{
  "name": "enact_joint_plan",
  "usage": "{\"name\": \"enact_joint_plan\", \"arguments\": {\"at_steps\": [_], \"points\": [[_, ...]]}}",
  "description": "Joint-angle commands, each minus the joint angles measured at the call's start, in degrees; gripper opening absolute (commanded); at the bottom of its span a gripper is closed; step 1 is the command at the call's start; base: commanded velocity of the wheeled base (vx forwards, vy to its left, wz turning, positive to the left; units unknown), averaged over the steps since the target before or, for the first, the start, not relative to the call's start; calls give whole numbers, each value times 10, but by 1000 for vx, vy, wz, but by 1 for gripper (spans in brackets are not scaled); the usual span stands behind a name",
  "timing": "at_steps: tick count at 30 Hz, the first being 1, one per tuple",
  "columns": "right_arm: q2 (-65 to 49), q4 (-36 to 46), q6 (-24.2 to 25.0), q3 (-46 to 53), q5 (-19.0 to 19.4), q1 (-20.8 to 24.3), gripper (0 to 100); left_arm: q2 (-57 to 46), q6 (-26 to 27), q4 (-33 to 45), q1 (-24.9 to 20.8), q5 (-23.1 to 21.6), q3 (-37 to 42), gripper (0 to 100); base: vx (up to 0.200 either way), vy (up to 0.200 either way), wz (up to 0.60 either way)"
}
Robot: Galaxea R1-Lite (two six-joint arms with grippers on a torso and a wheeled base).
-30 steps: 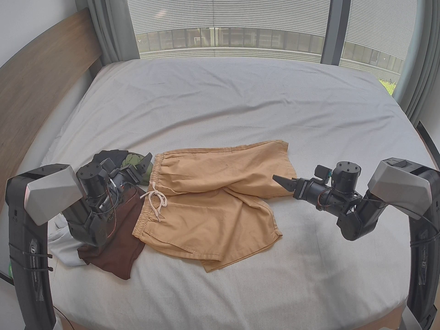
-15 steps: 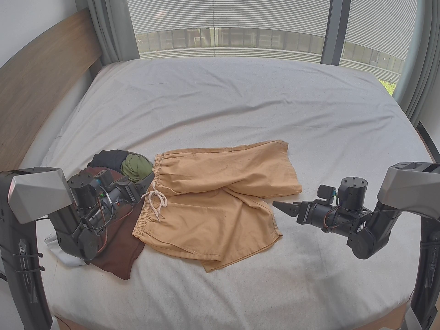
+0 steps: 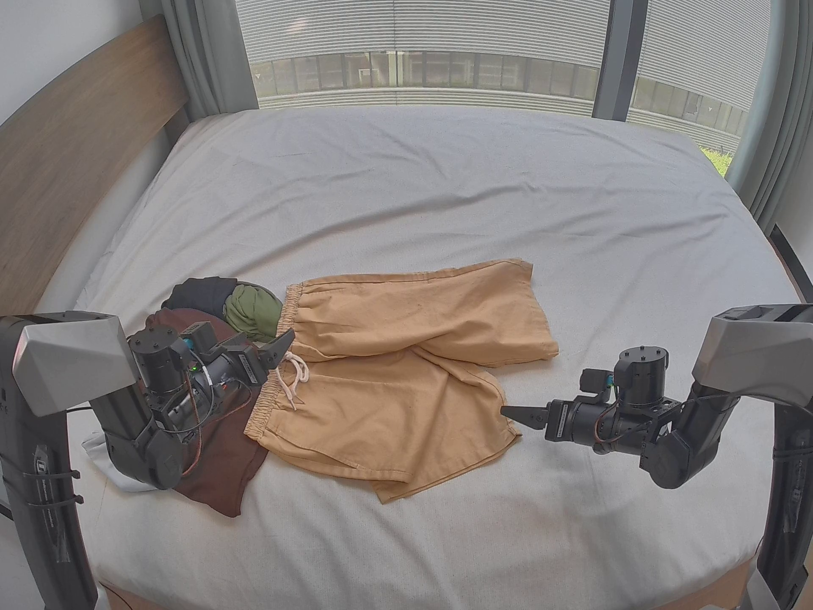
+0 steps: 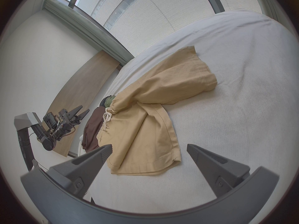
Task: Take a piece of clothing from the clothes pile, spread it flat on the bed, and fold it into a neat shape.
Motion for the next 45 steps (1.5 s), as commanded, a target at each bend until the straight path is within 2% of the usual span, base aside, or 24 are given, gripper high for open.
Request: {"name": "enact_joint_plan", "arguments": {"at_steps": [1, 15, 21, 24, 31, 35, 39, 43, 45], "points": [[24, 6, 1, -4, 0, 0, 100, 6, 6, 0, -6, 0, 2, 100, 0, 0, 0], [67, 34, 8, -17, -1, 22, 100, 13, 14, 0, -11, 0, 1, 100, 0, 0, 0], [84, 30, 40, -33, -1, 39, 100, 14, 14, 0, -12, 0, -1, 100, 0, 0, 0], [95, 28, 70, -47, -1, 52, 100, 14, 14, 0, -12, -1, -1, 100, 0, 0, 0], [108, 28, 86, -63, -1, 59, 100, 14, 14, 0, -12, -1, -1, 100, 0, 0, 0], [113, 26, 113, -77, -1, 68, 100, 14, 14, 0, -12, -1, -1, 100, 0, 0, 0], [118, 14, 119, -81, -2, 73, 100, 14, 14, 0, -12, -1, -1, 100, 0, 0, 0], [140, -4, 119, -94, -27, 73, 100, 14, 14, 0, -12, -1, -1, 100, 0, 0, 0], [141, -5, 119, -94, -27, 72, 100, 14, 14, 0, -12, -1, -2, 100, 0, 0, 0]]}}
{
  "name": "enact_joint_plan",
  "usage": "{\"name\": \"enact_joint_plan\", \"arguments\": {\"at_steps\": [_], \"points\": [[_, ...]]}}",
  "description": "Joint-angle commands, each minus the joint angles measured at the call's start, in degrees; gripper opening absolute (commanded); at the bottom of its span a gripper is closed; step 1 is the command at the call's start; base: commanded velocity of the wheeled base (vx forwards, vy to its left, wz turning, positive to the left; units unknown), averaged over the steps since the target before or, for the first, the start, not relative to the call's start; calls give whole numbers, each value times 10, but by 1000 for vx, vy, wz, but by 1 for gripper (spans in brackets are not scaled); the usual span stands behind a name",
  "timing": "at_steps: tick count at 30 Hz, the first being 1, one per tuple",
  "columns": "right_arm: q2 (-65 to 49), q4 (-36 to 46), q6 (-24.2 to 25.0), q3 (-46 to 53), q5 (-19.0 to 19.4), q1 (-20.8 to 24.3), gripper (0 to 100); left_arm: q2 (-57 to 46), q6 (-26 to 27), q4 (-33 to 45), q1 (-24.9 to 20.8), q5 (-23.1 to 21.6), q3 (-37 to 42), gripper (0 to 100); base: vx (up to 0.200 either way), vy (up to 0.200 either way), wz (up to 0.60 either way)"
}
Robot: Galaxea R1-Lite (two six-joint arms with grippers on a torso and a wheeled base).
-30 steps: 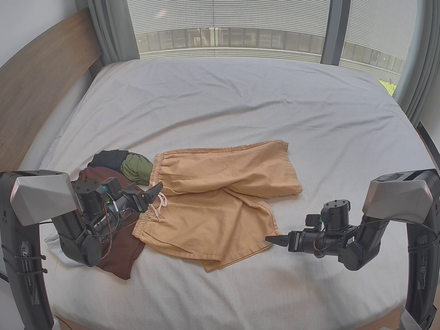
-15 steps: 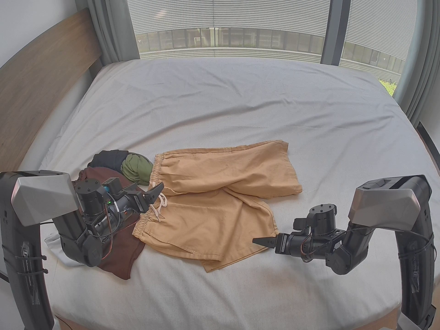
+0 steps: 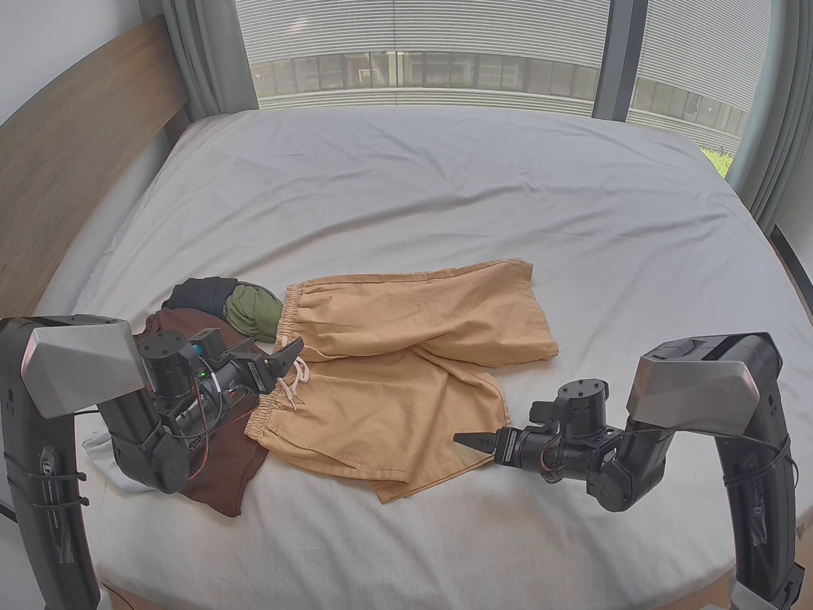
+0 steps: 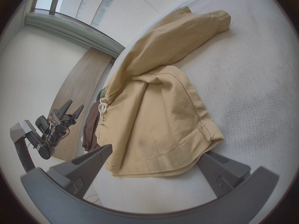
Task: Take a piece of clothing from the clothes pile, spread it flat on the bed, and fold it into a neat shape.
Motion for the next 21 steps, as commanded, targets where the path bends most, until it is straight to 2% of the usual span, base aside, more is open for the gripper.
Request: {"name": "enact_joint_plan", "arguments": {"at_steps": [1, 2, 3, 9, 10, 11, 21], "points": [[17, -1, 0, -6, -4, 0, 100, 2, 0, 0, 0, 0, -1, 100, 0, 0, 0], [17, -1, 0, -6, -4, 0, 100, 2, 0, -1, 0, 0, -1, 100, 0, 0, 0], [17, -2, 0, -6, -5, 0, 0, 2, 0, 0, 0, 0, 0, 100, 0, 0, 0], [13, 0, -2, -6, -6, -8, 0, 2, 0, 0, 0, 0, 0, 100, 0, 0, 0], [-8, 6, -9, -1, -6, -37, 0, 3, 0, 0, -2, 1, 1, 100, 0, 0, 0], [-11, 6, -12, 0, -6, -45, 0, 3, 0, 0, -3, 1, 1, 100, 0, 0, 0], [-25, 23, -41, -4, -6, -97, 0, 10, 1, 0, -4, 1, 1, 100, 0, 0, 0]]}}
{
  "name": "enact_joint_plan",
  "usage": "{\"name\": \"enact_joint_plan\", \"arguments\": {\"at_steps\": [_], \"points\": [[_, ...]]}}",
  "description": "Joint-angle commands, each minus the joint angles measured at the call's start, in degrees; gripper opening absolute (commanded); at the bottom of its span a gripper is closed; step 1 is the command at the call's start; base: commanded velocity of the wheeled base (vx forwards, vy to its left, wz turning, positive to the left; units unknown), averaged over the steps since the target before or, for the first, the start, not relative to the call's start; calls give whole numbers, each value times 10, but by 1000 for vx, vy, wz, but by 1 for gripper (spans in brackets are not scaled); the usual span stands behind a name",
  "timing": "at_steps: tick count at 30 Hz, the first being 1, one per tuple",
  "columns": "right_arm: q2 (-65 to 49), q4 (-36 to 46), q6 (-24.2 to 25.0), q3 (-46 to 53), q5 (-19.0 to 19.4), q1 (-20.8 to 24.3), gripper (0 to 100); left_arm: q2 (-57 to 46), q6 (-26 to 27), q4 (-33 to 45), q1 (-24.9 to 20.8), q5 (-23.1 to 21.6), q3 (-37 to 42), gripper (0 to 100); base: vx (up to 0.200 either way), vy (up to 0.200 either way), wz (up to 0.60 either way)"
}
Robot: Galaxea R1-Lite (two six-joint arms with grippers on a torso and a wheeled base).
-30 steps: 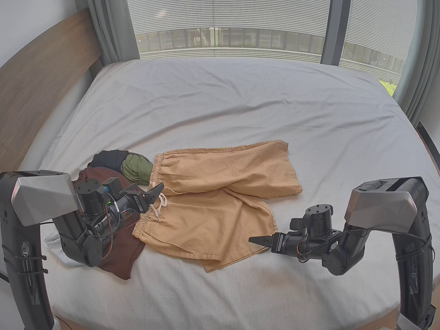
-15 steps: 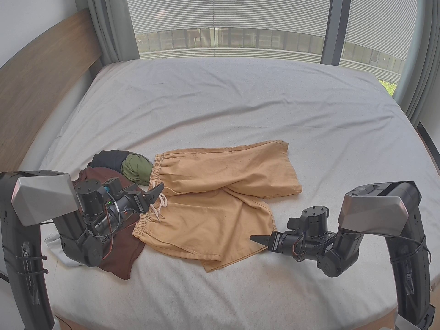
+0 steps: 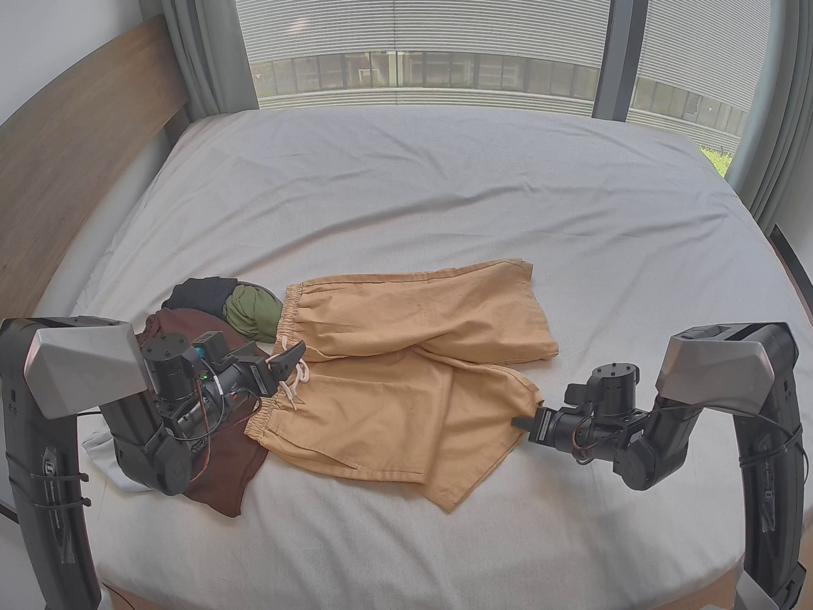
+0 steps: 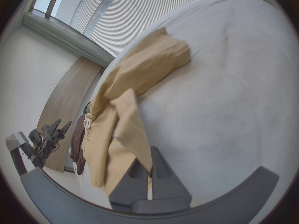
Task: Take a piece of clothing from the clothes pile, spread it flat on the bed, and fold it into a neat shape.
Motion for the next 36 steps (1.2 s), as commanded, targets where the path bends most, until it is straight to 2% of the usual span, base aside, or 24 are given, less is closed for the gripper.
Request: {"name": "enact_joint_plan", "arguments": {"at_steps": [1, 14, 25, 26, 36], "points": [[-14, 9, -2, -6, 0, -20, 0, 5, 0, 0, 0, 0, -1, 100, 0, 0, 0], [-14, 10, -2, -30, 0, -53, 0, 9, 0, 0, 0, 0, 0, 100, 0, 0, 0], [-8, 4, -3, -38, 0, -57, 0, 13, 0, 0, -2, 0, -2, 100, 0, 0, 0], [-8, 4, -3, -38, 0, -57, 100, 13, 0, 0, -2, 0, -2, 100, 0, 0, 0], [-43, 14, -4, -10, 0, -51, 100, 13, 0, 0, -2, 1, 0, 100, 0, 0, 0]]}}
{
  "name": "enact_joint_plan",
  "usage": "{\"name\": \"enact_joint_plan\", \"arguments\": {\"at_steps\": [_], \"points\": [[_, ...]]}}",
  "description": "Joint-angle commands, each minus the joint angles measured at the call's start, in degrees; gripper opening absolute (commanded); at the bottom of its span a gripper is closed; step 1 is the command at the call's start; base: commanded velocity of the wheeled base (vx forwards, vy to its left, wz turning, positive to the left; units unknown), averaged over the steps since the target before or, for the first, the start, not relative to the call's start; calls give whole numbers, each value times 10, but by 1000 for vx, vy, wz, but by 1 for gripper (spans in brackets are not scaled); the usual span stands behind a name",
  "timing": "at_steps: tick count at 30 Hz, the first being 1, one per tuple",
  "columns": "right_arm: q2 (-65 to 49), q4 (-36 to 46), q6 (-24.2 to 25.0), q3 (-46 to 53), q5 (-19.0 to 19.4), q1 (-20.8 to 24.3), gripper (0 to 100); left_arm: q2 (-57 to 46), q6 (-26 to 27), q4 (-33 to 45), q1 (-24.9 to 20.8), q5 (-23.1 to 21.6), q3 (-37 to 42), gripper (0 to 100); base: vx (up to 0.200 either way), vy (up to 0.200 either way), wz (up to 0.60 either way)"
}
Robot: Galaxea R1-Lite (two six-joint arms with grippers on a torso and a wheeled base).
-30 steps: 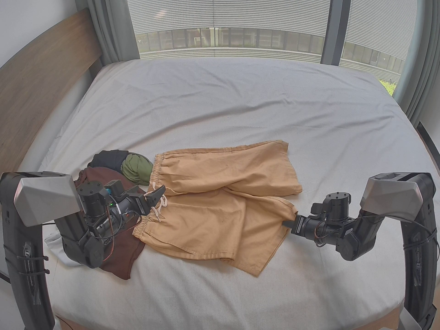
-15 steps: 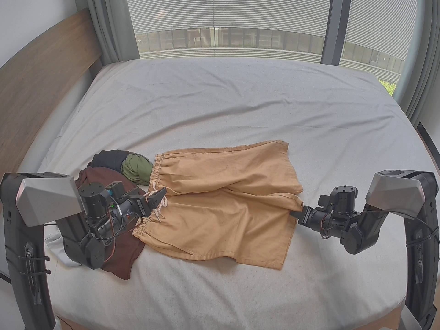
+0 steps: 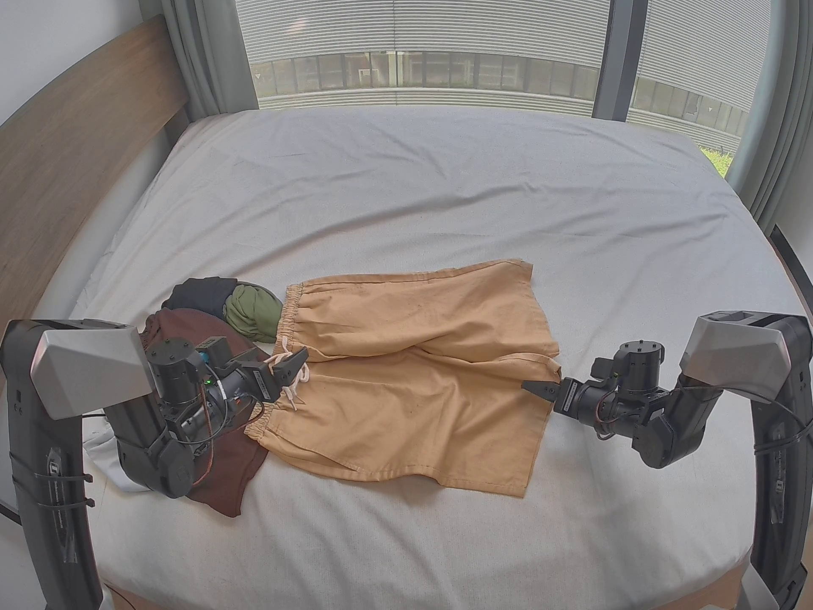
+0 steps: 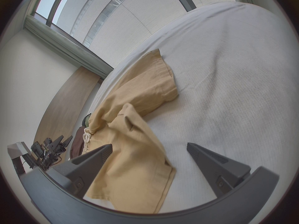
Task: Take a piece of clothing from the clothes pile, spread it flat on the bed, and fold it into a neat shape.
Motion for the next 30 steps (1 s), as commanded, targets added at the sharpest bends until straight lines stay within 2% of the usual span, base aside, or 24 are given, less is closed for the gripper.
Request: {"name": "enact_joint_plan", "arguments": {"at_steps": [1, 8, 16, 25, 30], "points": [[-44, 23, 0, 33, 0, 14, 100, 1, 0, 0, 0, -1, 0, 100, 0, 0, 0], [-93, 133, 1, 64, 0, 62, 100, 2, 0, 0, 0, 0, 0, 100, 0, 0, 0], [-78, 142, 1, 71, 0, 76, 100, 2, 0, 0, 0, 0, -1, 100, 0, 0, 0], [-88, 231, 1, 70, 0, 87, 100, 4, 0, 0, 1, 1, -2, 100, 0, 0, 0], [-80, 232, 3, 69, -1, 101, 100, 5, 1, -1, 0, 2, -2, 100, 0, 0, 0]]}}
